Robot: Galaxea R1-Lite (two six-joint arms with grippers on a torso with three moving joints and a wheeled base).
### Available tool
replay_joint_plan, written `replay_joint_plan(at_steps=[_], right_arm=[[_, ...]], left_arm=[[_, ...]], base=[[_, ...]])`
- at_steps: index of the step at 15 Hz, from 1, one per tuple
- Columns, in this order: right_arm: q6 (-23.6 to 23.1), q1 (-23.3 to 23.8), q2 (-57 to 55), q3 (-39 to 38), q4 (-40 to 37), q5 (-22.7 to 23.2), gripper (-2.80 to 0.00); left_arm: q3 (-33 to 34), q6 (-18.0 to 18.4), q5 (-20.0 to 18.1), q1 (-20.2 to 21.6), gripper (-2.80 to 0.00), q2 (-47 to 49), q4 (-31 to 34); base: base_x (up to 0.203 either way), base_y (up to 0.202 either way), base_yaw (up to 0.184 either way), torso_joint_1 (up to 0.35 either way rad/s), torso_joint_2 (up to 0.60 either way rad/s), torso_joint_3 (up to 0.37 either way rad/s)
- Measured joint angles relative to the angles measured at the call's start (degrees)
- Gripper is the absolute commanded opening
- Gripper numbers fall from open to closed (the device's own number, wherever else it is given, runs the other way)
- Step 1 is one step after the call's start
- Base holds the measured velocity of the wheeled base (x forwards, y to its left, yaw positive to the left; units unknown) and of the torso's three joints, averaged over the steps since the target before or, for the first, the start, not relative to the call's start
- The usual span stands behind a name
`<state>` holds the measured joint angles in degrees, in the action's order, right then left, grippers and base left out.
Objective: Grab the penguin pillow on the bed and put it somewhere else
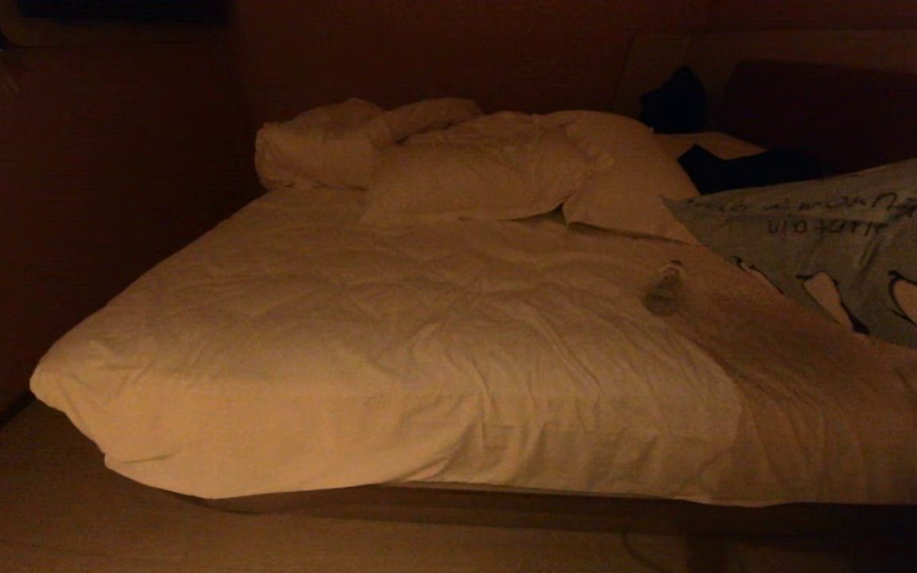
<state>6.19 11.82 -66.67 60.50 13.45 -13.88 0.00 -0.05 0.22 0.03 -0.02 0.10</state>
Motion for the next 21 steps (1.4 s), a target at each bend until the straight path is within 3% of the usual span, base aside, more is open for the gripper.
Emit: replay_joint_plan(at_steps=[6, 14, 17, 21], right_arm=[[-0.94, 14.78, 2.88, -0.15, -6.2, -7.96, -2.8], [-9.39, 36.75, 13.29, 1.54, -15.65, -9.74, -2.8], [-12.51, 41.29, 17.37, 3.04, -20.21, -11.96, -2.8], [-15.88, 42.76, 19.85, 2.91, -23.31, -17.46, -2.8]], left_arm=[[0.0, 0.0, 0.05, -0.01, -2.8, 0.0, 0.0], [0.0, -0.03, 0.01, 0.02, -2.8, 0.0, 0.0], [0.0, 0.01, 0.02, 0.02, -2.8, 0.0, 0.0], [0.0, 0.02, 0.0, -0.01, -2.8, 0.0, 0.0]], base=[[0.0, 0.0, 0.0, 0.0, 0.0, 0.0], [0.0, 0.0, 0.0, 0.0, 0.0, 0.0], [0.0, 0.0, 0.0, 0.0, 0.0, 0.0], [0.0, 0.0, 0.0, 0.0, 0.0, 0.0]])
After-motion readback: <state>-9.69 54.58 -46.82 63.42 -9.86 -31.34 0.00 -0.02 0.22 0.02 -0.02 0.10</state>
